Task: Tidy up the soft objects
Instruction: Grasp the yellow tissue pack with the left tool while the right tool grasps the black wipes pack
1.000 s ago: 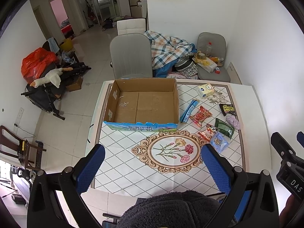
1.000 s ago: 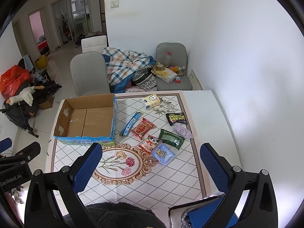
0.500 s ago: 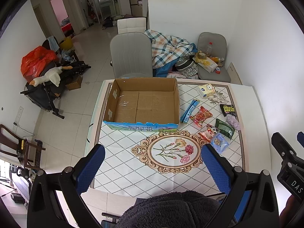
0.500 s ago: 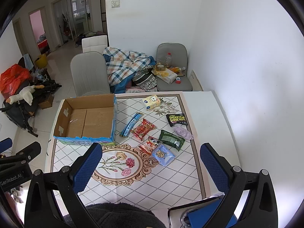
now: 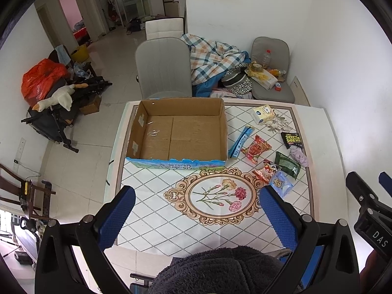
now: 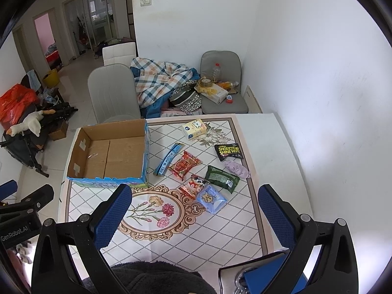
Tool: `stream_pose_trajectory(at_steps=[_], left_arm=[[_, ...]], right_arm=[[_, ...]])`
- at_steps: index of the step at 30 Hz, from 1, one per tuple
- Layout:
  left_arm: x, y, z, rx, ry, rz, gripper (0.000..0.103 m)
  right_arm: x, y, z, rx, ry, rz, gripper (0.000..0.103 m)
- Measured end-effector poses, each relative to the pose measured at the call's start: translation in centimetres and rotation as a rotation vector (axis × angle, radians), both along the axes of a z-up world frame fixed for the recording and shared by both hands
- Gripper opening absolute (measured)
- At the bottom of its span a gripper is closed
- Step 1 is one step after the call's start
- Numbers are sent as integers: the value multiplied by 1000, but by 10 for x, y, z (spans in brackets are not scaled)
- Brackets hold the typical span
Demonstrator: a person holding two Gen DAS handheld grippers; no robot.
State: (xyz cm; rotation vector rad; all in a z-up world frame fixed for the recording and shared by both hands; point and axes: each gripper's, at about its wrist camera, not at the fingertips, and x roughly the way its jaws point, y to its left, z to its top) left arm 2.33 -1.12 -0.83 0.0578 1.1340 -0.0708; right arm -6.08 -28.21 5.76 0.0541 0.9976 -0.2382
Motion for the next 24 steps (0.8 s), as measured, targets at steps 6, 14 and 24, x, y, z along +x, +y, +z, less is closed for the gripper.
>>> stream_pose_trajectory(at_steps=[6, 14, 24], left_arm=[[46, -33, -23, 20, 13, -62, 103], [144, -120, -87, 135, 15, -251, 103], [273, -246, -211, 297, 114, -503, 103]], right_arm=[[23, -33, -22, 39, 39, -75, 103], [91, -130, -97, 180, 150, -233, 103], [225, -261, -291, 493, 369, -470, 103]])
